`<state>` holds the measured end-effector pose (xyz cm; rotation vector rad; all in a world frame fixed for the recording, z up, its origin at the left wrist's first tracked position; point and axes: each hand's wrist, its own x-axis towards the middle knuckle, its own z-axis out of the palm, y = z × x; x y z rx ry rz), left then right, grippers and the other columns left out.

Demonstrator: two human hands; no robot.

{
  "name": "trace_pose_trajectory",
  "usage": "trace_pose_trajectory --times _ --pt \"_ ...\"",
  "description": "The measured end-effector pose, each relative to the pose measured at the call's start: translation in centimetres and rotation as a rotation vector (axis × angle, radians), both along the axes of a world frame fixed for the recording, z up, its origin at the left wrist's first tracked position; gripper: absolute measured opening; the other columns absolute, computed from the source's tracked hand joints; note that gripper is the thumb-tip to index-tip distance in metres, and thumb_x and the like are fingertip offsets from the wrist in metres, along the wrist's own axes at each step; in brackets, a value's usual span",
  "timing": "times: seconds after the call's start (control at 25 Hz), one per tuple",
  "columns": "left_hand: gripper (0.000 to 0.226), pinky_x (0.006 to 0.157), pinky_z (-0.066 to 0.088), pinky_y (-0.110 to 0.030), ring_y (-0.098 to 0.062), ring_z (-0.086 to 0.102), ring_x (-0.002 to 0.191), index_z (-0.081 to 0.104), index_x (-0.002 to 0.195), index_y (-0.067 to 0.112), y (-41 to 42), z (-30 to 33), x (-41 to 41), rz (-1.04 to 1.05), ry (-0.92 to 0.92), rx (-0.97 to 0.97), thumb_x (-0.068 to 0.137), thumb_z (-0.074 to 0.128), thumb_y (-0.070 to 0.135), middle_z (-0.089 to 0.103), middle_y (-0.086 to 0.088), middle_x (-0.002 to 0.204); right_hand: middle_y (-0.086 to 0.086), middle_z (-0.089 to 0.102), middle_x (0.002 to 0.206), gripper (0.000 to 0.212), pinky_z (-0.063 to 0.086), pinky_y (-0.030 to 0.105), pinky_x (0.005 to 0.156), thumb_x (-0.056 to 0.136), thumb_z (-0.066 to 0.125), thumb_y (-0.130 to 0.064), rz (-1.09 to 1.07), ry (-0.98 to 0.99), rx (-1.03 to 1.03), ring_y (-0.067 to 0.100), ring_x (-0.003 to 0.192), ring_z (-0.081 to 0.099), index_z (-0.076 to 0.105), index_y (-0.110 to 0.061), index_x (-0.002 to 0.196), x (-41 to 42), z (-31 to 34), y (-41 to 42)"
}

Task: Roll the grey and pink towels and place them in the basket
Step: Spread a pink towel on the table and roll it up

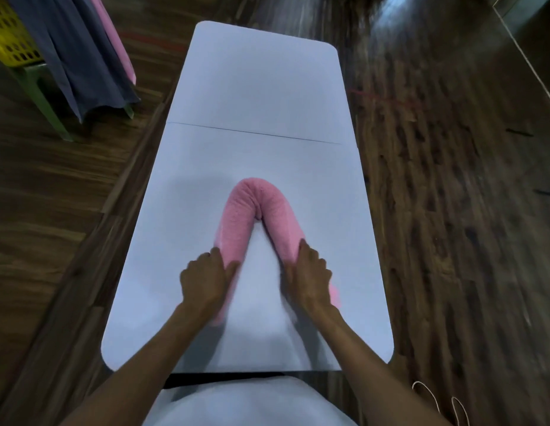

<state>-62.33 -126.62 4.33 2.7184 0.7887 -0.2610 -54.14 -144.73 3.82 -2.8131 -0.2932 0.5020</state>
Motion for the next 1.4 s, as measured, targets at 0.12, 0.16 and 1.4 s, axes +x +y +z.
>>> trace_pose_trajectory --times 0.12,0.16,1.4 --pt "0.054 0.078 0.054 -0.04 -0.028 0.064 0.086 0.056 0.104 0.014 -2.6 -1.2 0.8 0.055 -0.036 -0.196 0.09 0.044 0.064 0.066 -0.008 0.099 0.017 0.046 0.143 0.076 0.039 0.042 0.101 0.098 0.049 -0.04 0.147 0.112 0.232 0.037 0.123 0.048 0.01 -0.01 0.155 -1.1 -0.5 1.0" --pt "0.054 0.077 0.055 -0.041 -0.027 0.065 0.084 0.057 0.102 0.015 -2.9 -1.5 0.9 0.071 -0.054 -0.246 0.088 0.045 0.066 0.067 -0.008 0.097 0.017 0.048 0.142 0.076 0.04 0.039 0.102 0.097 0.051 -0.04 0.15 0.138 0.297 0.036 0.123 0.049 0.011 -0.011 0.155 -0.9 -0.4 0.7" --pt "0.033 0.073 0.05 -0.04 -0.031 0.063 0.094 0.063 0.114 0.014 15.5 -1.6 -11.6 -0.106 -0.3 -0.124 0.093 0.057 0.038 0.067 -0.007 0.104 0.017 0.041 0.139 0.111 0.041 0.048 0.099 0.08 0.058 -0.069 -0.194 -0.004 0.067 0.036 0.12 0.049 -0.006 -0.018 0.155 -12.1 1.0 17.6"
